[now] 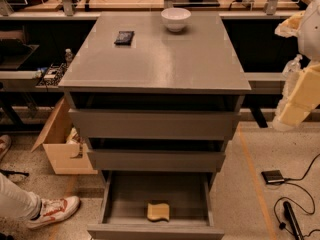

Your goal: Pick sponge from bottom drawer and place on counter

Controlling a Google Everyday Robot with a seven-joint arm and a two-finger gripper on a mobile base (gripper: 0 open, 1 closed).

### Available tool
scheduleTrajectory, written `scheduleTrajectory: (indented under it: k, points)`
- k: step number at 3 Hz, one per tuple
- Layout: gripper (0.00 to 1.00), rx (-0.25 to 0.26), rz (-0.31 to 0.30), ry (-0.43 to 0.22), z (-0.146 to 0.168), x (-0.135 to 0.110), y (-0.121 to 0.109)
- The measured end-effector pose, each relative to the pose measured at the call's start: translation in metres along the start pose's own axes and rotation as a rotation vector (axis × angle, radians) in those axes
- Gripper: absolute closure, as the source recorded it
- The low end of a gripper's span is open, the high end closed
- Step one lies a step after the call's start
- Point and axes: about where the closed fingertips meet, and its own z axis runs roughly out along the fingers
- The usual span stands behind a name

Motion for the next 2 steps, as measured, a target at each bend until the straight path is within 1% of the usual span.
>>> scheduleTrajectory:
  k: [1,2]
  points:
    - [0.00,0.000,0.000,0.000,0.000,0.000,0.000]
    - [0.00,-0.032,0.039,0.013,0.020,0.013,0.004]
